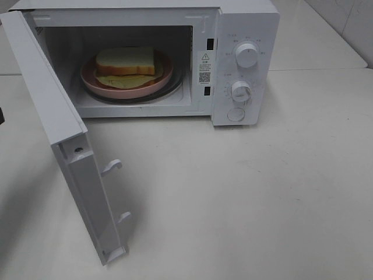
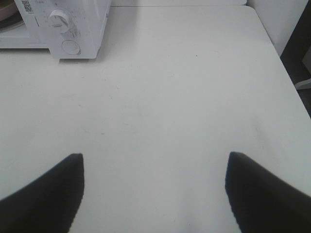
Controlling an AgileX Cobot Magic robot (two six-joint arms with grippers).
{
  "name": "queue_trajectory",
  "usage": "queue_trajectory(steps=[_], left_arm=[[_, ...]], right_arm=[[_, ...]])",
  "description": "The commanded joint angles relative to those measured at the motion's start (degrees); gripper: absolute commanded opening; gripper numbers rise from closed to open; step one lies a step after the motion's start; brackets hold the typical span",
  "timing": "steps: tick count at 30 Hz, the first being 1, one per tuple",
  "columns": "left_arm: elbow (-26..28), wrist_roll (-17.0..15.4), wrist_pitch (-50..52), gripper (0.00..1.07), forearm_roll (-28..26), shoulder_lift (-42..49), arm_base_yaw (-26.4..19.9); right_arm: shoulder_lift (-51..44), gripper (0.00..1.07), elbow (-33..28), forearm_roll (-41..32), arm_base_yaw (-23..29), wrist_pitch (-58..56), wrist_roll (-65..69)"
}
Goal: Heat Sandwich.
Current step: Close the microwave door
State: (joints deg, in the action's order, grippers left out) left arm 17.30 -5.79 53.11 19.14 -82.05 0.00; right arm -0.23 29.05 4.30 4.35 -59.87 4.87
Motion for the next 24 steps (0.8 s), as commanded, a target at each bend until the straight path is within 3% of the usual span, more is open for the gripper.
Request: queue_trajectory(steps=[1,2,8,11,19,24], left_arm=[[2.46,-2.64,1.72,0.0,7.45,-1.83,0.23],[3.61,-3.61,2.64,0.0,11.4,-3.21,0.23],[6.02,-4.01,6.59,0.0,15.93,-7.22,0.23],[7.05,-6.25,8.37,0.0,16.84,-9.74,0.29],[10.6,-7.51,8.77,0.0,15.47,-13.69,4.87],[14.04,-6.19,8.48,0.0,10.31,-16.33,9.8]], right_arm=[[-1.55,0.76,-0.06,0.06,-0.46,0.57,-0.17],[-1.55,0.76,-0.06,0.06,-0.46,0.57,-0.17],[-1.55,0.76,-0.06,0.06,-0.46,0.57,-0.11],[-1.55,0.76,-0.06,0.06,-0.46,0.57,-0.11],[-1.55,0.76,-0.06,0.06,-0.46,0.57,-0.11],[-1.55,0.76,-0.06,0.06,-0.46,0.57,-0.11]])
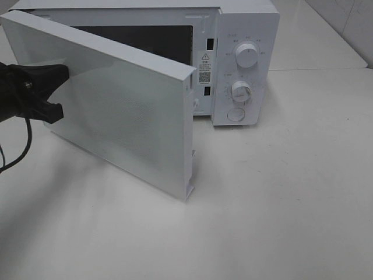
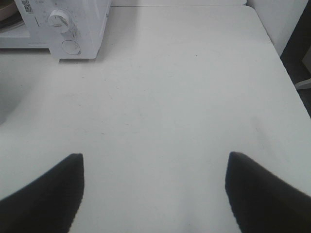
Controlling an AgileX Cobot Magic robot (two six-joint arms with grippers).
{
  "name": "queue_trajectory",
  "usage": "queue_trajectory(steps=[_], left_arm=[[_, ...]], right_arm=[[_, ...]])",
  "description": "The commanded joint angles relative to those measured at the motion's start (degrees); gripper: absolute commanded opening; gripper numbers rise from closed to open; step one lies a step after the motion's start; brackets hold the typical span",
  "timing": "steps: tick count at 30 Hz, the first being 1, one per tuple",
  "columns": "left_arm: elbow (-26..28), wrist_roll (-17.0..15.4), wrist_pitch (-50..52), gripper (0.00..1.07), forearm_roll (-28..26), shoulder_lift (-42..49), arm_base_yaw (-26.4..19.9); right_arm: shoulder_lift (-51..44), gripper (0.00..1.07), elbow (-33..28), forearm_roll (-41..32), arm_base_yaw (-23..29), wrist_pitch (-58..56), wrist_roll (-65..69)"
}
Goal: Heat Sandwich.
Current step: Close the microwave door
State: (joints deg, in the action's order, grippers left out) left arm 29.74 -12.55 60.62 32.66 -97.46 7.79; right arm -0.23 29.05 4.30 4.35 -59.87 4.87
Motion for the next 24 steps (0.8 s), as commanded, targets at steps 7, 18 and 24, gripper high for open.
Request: queue_trajectory(steps=[7,18,24], left_arm=[[3.9,1.55,0.8,0.0,-11.34,-2.58,5.44],[7.45,6.76,-0.52,0.0,-26.3,-5.79,13.81],[10.66,9.51,-0.97,0.0,-34.84,-8.54,18.85]], right_arm=[[-1.55,0.76,-0.06,0.06,-0.46,0.57,-0.11],[-1.55,0.76,-0.06,0.06,-0.46,0.57,-0.11],[-1.55,0.76,-0.06,0.06,-0.46,0.57,-0.11]])
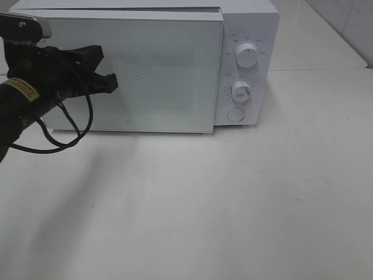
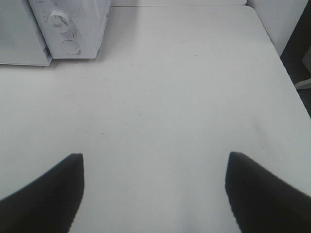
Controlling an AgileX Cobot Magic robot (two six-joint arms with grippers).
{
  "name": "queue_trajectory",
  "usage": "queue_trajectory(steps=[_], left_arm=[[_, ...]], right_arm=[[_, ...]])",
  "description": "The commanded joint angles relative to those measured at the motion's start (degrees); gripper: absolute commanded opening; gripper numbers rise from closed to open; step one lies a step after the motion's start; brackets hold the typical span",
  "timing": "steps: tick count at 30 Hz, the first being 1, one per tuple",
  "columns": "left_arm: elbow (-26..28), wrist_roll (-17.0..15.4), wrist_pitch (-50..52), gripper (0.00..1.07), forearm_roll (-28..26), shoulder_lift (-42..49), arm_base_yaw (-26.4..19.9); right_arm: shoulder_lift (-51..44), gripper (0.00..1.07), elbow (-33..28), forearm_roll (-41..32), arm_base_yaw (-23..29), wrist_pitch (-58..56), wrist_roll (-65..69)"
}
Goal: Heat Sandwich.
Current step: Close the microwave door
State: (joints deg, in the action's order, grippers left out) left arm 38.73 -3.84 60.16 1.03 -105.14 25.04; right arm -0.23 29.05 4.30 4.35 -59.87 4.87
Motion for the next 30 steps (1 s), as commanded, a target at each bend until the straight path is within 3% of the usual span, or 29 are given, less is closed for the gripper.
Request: queue_trajectory(steps=[1,11,17,20,30], left_arm=[[1.66,0.8,-0.52,0.0,-3.21,-0.86,1.6],[8.31,1.72,-1.72,0.0,-8.65,-5.39,6.19],[13.92,4.7,-4.93,0.0,-12.2,-7.62,8.94],[17.59,7.85,-7.56,0.0,-15.24,-9.11,10.71],[26.13,13.01,-11.12,0.0,-24.24,-12.72,11.86]], right_arm=[[-1.55,0.76,-0.06,0.06,-0.46,0.57,-0.11],[-1.55,0.76,-0.06,0.06,-0.46,0.57,-0.17],[-1.55,0.76,-0.06,0.06,-0.46,0.57,-0.11],[-1.55,0.76,-0.06,0.06,-0.46,0.57,-0.11],[-1.55,0.76,-0.06,0.06,-0.46,0.57,-0.11]])
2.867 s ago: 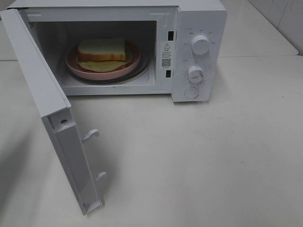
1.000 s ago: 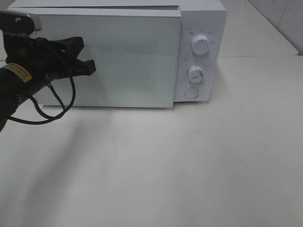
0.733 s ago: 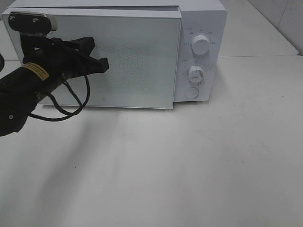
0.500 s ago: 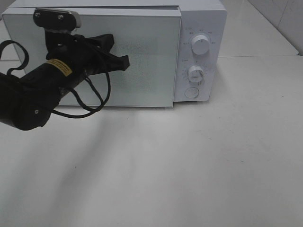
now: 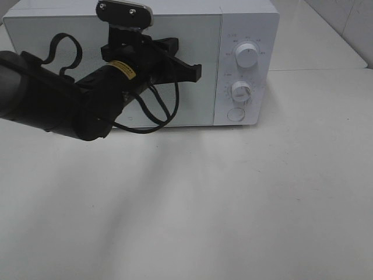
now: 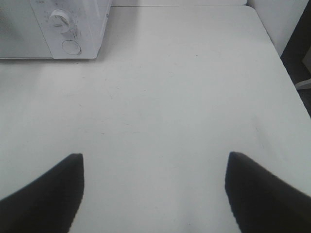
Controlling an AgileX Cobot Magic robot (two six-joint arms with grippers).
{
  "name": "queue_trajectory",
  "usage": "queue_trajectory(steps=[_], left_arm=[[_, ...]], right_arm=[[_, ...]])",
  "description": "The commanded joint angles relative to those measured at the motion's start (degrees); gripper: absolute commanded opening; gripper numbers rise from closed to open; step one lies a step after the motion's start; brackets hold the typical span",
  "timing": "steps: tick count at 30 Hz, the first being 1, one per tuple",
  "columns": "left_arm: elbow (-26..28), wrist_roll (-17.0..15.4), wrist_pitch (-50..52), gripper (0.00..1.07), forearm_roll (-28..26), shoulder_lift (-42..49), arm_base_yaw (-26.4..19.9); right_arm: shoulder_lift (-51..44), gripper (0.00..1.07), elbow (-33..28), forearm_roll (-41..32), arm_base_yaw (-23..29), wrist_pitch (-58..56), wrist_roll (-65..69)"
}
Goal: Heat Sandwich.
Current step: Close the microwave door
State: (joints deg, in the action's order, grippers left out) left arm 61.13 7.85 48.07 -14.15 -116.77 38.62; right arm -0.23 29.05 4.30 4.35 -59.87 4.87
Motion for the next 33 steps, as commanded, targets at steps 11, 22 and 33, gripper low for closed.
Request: queue_trajectory(steps=[11,22,33], left_arm=[[6.13,1.32,-0.97,0.0,-10.08,-1.72,-1.72],[6.13,1.6,-1.6,0.0,-10.08,-1.49,-0.29],[1.32,4.07,-2.23,0.0,-10.08,2.86,0.8]], right_arm=[[-1.55,0.76,-0.06,0.06,-0.46,0.57,-0.11],[-1.55,0.76,-0.06,0.06,-0.46,0.57,-0.11],[-1.55,0.76,-0.06,0.06,-0.46,0.57,-0.11]])
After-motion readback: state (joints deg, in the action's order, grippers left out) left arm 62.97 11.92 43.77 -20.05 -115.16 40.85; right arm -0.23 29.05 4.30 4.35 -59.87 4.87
